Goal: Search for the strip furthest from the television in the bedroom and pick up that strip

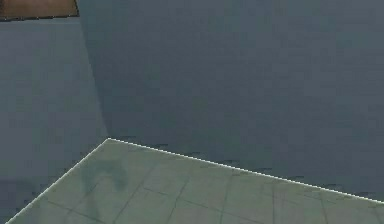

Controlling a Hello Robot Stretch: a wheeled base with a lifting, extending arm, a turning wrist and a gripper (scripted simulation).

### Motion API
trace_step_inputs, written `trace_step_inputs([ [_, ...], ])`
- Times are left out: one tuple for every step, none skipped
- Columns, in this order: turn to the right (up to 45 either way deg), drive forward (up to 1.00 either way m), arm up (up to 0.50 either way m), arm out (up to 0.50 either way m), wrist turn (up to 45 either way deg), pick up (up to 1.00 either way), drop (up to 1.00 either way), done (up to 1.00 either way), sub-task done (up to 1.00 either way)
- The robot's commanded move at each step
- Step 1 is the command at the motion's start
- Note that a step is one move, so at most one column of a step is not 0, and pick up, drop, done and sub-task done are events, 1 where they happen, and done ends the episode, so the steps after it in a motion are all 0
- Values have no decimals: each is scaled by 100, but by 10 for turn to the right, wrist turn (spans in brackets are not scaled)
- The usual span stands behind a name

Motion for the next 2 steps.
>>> trace_step_inputs([
  [0, 40, 0, 0, 0, 0, 0, 0, 0],
  [-420, 0, 0, 0, 0, 0, 0, 0, 0],
])
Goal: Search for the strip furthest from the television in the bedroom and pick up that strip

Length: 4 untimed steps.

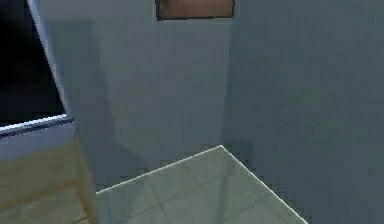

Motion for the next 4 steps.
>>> trace_step_inputs([
  [0, 50, 0, 0, 0, 0, 0, 0, 0],
  [-450, 0, 0, 0, 0, 0, 0, 0, 0],
  [-450, 0, 0, 0, 0, 0, 0, 0, 0],
  [-270, 0, 0, 0, 0, 0, 0, 0, 0],
])
